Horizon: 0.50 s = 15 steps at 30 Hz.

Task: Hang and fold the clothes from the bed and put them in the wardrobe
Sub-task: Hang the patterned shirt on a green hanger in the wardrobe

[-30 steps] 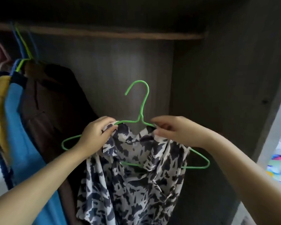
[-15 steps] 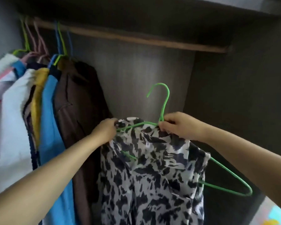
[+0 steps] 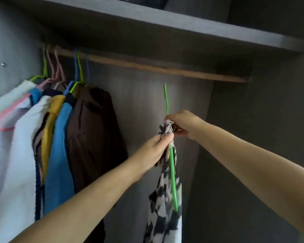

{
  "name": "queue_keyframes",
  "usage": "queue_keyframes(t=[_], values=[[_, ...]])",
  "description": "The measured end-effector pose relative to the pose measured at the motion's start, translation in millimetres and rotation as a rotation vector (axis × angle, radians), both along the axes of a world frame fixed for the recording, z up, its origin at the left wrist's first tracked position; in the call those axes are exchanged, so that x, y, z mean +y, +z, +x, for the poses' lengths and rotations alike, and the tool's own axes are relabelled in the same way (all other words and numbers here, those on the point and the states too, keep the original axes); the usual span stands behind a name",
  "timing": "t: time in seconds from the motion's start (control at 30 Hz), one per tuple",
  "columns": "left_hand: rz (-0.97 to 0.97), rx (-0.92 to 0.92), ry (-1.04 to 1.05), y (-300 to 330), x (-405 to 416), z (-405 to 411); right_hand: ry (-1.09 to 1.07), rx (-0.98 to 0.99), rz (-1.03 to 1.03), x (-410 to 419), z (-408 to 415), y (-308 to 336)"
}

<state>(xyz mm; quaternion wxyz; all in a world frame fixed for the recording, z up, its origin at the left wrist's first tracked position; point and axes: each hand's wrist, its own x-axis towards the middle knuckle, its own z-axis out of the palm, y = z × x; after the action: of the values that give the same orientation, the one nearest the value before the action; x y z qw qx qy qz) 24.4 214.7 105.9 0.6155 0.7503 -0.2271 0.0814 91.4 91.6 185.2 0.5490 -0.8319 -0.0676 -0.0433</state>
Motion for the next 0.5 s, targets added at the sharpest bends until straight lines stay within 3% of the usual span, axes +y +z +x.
queue_keyframes(t=[0.07,0.23,0.37,0.5], values=[[0.044,0.050,0.024,23,11,-5,0.028,0.002,0.055,21,10,6],[0.198,0.018,0.197,58,51,-3,0.167,-0.121,-0.058,79,22,18],[0.587,-0.082,0.593,74,83,8,0.280,-0.229,-0.260,125,33,37],[0.734,-0.064,0.836,98,115,29,0.352,-0.259,-0.384,163,49,68]])
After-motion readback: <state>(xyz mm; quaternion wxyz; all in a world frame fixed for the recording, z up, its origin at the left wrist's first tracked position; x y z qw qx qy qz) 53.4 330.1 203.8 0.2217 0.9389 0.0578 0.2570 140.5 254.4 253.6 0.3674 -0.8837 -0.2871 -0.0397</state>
